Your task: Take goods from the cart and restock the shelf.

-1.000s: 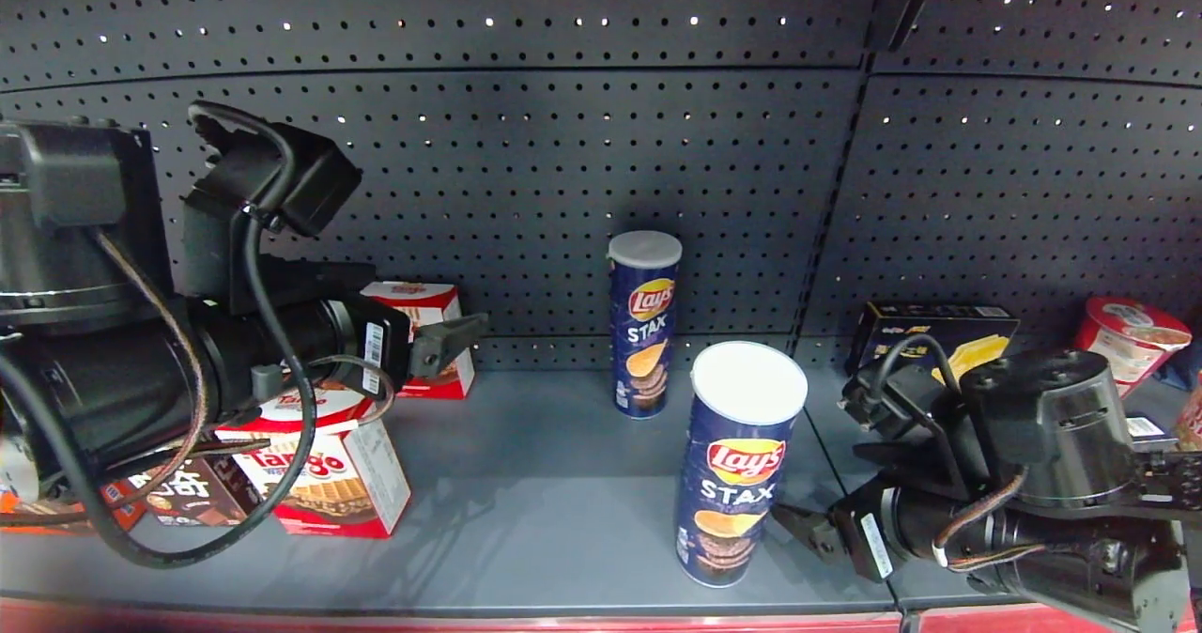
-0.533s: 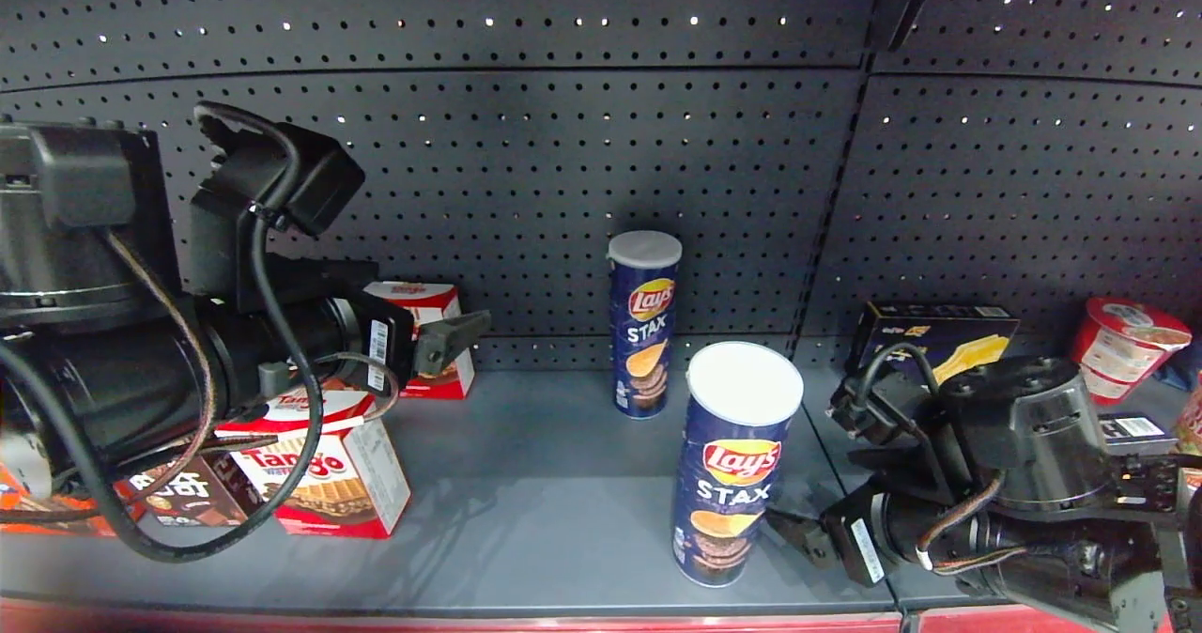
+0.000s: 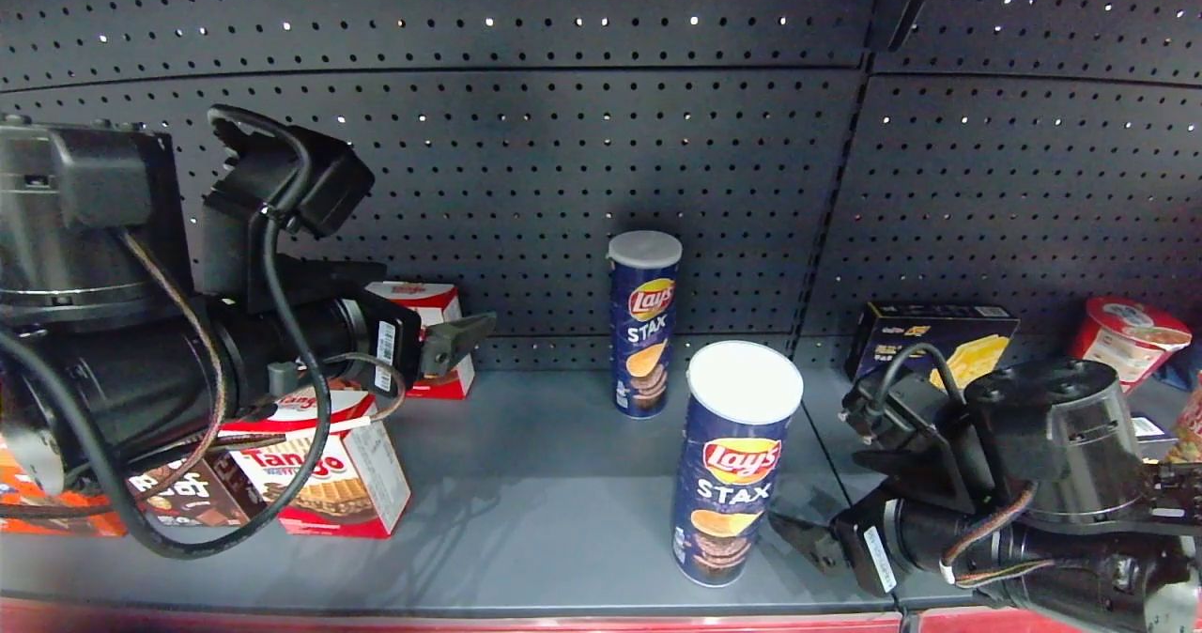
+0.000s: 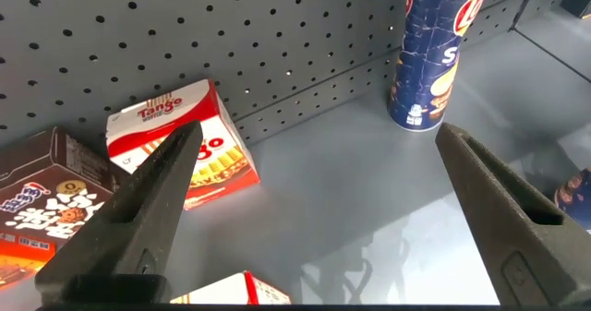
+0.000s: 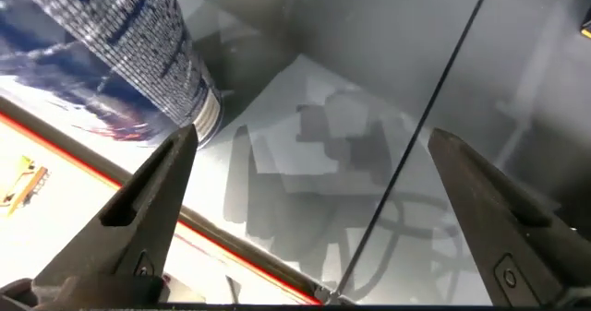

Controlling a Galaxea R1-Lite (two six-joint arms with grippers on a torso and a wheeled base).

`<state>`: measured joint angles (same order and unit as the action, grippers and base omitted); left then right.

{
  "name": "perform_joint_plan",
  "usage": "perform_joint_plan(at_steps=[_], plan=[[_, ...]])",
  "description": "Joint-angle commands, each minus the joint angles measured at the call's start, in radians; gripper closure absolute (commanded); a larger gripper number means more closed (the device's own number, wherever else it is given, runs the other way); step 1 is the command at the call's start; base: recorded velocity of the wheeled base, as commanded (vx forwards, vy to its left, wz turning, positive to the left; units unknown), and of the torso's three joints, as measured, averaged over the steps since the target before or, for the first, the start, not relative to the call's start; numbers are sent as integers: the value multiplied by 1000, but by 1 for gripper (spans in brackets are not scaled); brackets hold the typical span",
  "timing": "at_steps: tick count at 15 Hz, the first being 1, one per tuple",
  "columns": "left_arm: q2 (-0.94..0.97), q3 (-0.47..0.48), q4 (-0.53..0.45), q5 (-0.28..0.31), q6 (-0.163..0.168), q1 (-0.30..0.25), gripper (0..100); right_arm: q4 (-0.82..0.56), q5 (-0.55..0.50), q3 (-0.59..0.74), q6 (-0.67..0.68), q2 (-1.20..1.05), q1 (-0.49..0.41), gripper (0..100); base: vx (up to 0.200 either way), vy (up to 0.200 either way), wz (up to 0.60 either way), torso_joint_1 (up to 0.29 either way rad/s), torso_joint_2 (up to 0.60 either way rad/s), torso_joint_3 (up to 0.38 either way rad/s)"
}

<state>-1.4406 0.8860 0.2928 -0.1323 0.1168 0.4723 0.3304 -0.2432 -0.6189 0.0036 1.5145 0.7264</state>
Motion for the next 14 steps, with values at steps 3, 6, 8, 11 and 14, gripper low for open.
perform_joint_plan(at_steps=[3, 6, 8, 11, 14], plan=[[-24, 18, 28, 0, 0, 0, 0, 1, -1, -27, -1, 35, 7, 0, 0, 0, 0, 0, 0, 0], [-29, 14, 34, 8, 26, -1, 0, 1, 2, -41, 1, 56, 5, 0, 0, 0, 0, 0, 0, 0], [-32, 19, 36, 10, 26, -1, 0, 2, 1, -65, 1, 85, 5, 0, 0, 0, 0, 0, 0, 0], [-30, 16, 36, 10, 26, -3, 0, 1, 1, -88, -1, 105, 5, 0, 0, 0, 0, 0, 0, 0], [-29, 14, 36, 10, 26, -3, 0, 12, 2, -113, -1, 138, 5, 0, 0, 0, 0, 0, 0, 0]])
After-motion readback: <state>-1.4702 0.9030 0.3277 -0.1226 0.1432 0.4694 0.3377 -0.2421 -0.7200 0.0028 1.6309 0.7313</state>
